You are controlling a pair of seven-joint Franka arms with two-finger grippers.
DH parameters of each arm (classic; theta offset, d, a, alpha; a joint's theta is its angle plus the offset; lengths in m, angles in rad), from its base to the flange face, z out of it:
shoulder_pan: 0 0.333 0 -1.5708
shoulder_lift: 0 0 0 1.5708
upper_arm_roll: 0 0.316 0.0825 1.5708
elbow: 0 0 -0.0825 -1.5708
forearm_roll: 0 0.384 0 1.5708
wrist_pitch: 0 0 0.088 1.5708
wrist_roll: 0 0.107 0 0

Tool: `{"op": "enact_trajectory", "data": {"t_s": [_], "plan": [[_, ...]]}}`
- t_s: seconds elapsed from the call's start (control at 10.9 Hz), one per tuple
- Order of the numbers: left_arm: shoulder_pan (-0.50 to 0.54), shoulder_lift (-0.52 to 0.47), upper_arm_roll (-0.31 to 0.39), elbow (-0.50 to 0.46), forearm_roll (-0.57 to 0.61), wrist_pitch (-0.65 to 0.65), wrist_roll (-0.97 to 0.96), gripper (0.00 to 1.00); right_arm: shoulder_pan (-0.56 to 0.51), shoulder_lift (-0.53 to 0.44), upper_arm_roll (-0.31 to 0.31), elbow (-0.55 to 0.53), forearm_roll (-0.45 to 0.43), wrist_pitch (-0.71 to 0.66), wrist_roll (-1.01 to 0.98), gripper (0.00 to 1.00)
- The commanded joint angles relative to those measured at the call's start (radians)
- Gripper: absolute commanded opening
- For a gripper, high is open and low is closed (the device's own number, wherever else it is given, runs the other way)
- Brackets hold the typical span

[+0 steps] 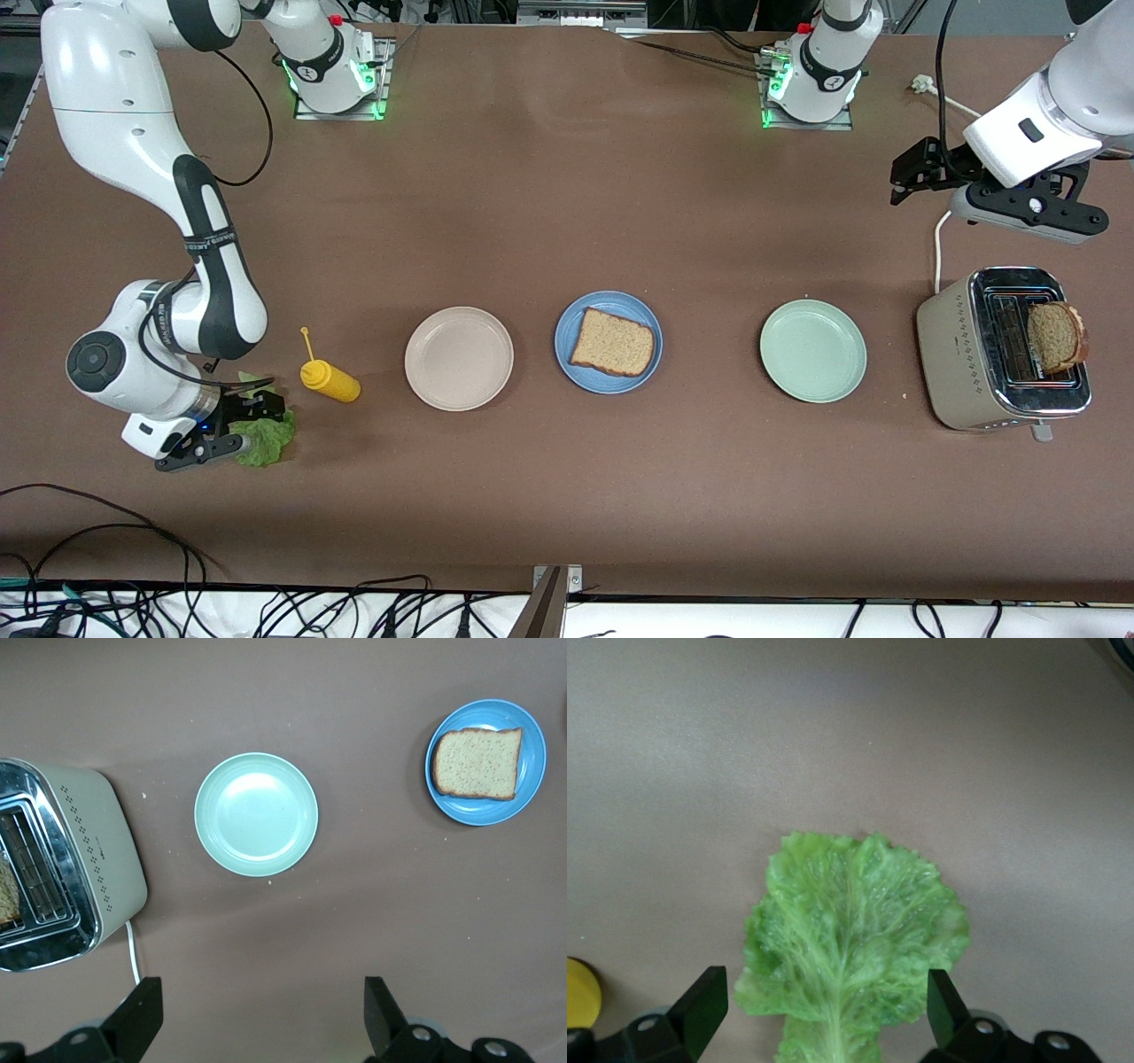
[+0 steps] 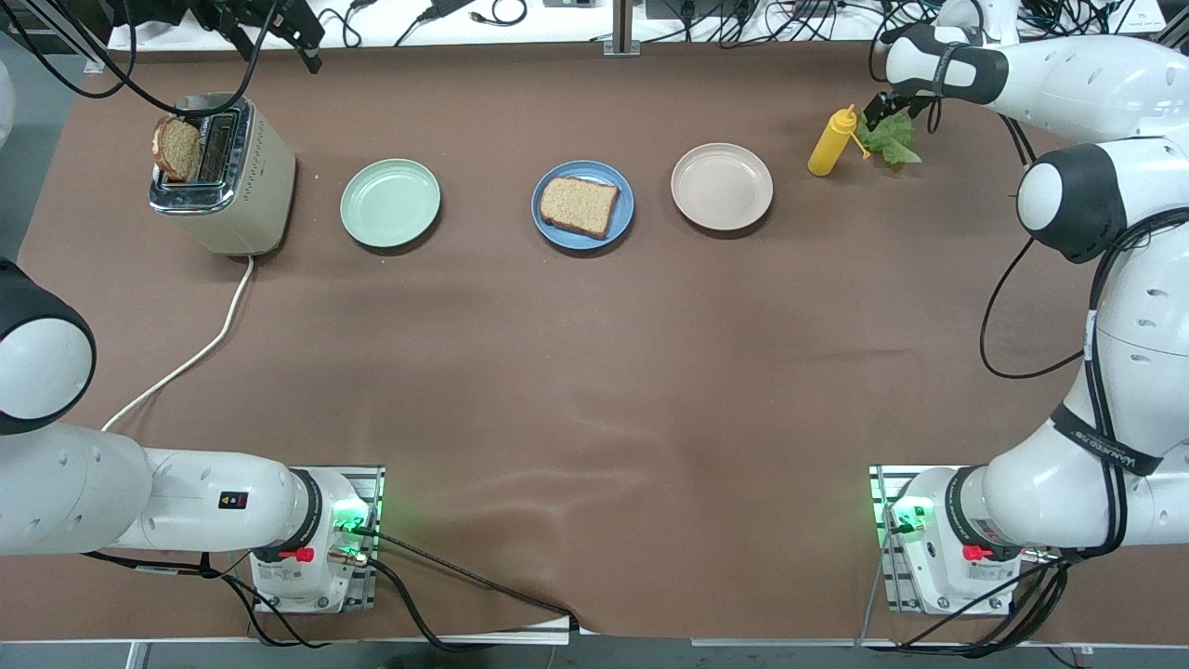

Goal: Make sandwich in blue plate with both arms
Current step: 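Move the right gripper down onto the green lettuce leaf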

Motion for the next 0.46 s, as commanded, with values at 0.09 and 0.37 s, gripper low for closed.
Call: {"op": "enact_trajectory", "data": {"t_s": [0.09,0.37], "plan": [[0.001,0.021,0.003,0.066,0.009,-0.005,-0.008,1.00,-0.025,0.038,0.012,0.036,-0.012,0.038,-0.057,0.94],[0.004,0.021,0.005,0.066,0.008,-0.005,-0.006,1.00,-0.030,0.057,0.013,0.036,-0.010,0.064,-0.064,0.94]]}}
